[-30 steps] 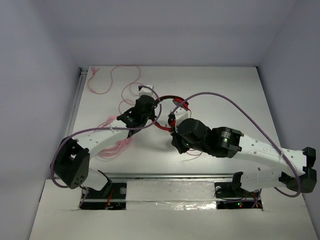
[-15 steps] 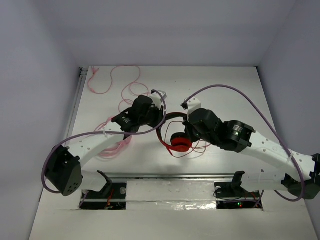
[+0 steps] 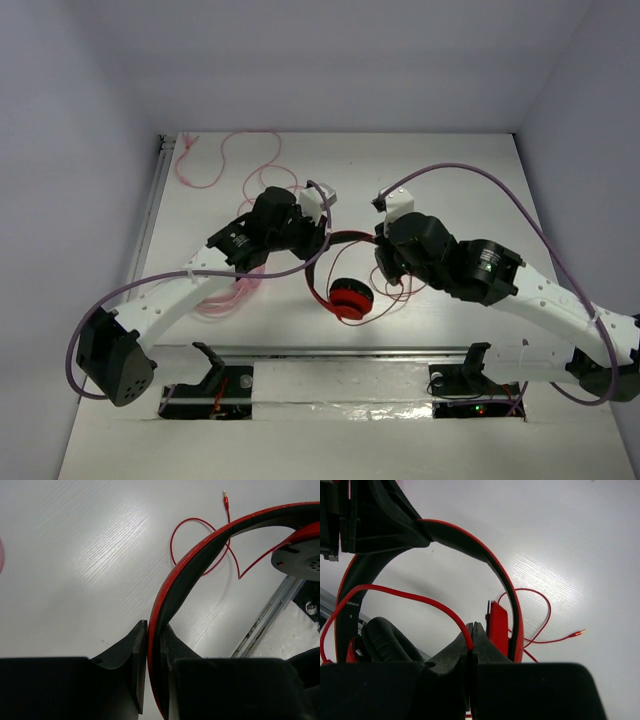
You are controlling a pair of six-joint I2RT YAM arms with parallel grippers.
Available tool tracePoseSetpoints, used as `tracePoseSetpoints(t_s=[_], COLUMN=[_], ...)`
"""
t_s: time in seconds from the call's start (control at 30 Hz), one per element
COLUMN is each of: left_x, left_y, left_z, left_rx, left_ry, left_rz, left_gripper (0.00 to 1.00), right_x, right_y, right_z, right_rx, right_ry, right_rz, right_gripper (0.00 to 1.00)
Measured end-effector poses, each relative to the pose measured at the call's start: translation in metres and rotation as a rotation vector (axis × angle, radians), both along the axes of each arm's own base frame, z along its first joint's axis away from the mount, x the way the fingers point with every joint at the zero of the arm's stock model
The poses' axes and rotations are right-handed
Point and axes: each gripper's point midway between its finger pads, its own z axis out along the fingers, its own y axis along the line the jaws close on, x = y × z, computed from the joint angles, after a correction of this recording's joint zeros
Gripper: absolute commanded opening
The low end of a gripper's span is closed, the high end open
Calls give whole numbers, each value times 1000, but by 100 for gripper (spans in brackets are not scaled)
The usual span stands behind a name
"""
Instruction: Wrap the headphones
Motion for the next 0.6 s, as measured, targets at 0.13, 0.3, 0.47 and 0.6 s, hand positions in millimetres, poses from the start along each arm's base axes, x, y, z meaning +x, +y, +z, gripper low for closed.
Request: tracePoseSetpoints(t_s=[0.13,0.3,0.47,0.6], left_x=[-2,-6,-14,-24], left_y=[4,3,-1,-3], left_z=[-4,-5,7,30], left_rx=[30,32,-15,-95], left_ry=[-10,-6,-18,-55], left_rz=[-19,-47,-89,-124], left_gripper=[0,0,0,0], right_x=[-2,-2,2,2], right_y=[4,2,-2,-9], right_z=[9,21,21,15], right_rx=[29,57,48,37], right_ry=[0,-21,-34,-39], right_rz=[19,13,-15,-40], right_gripper=[0,0,0,1])
